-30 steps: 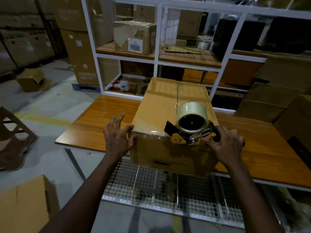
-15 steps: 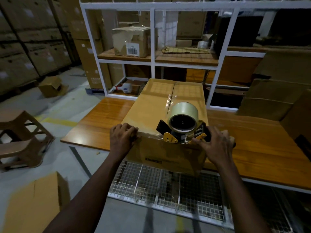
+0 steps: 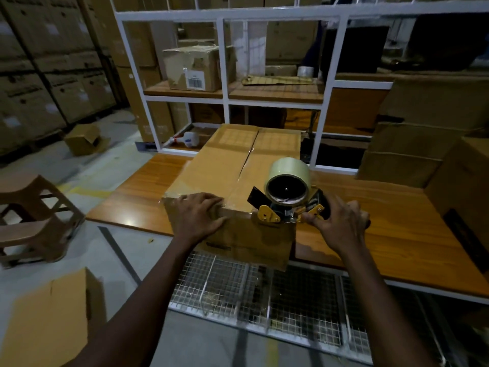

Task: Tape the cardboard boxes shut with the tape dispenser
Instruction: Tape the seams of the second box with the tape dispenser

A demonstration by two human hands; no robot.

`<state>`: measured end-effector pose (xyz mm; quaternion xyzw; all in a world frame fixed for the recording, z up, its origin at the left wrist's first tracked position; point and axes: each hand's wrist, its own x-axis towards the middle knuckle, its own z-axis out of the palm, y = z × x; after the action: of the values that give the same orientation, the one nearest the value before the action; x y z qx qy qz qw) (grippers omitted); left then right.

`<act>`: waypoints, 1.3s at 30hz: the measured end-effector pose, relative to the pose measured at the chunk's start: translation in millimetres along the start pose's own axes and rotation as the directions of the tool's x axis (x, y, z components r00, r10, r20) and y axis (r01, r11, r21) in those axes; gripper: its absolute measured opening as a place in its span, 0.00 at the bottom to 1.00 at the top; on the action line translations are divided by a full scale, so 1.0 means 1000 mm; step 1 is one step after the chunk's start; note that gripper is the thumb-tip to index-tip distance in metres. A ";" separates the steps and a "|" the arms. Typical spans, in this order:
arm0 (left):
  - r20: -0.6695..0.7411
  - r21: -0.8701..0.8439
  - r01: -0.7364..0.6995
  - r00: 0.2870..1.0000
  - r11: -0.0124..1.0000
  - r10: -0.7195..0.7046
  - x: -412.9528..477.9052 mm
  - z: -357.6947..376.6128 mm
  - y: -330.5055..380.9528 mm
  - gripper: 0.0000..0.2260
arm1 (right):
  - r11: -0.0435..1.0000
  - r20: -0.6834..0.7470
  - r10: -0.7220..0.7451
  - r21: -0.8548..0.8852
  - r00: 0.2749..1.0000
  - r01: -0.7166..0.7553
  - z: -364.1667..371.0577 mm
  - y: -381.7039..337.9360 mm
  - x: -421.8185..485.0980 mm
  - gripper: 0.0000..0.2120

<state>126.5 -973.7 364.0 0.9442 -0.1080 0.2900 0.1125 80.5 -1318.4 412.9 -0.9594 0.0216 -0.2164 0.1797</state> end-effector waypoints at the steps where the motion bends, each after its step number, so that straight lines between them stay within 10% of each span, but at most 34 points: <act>1: 0.032 -0.002 -0.075 0.997 0.997 0.076 0.002 0.005 0.017 0.24 | 1.000 0.003 0.001 -0.002 1.000 -0.001 0.000 0.000 0.000 0.27; 39: 0.015 0.004 -0.105 0.994 0.994 0.105 0.000 0.041 0.117 0.23 | 0.974 0.010 0.133 0.184 0.991 -0.132 -0.032 0.126 -0.035 0.32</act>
<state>116.3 -1096.4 348.4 0.9396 -0.1576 0.2891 0.0939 39.6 -1442.7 380.6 -0.9348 0.0656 -0.2060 0.2817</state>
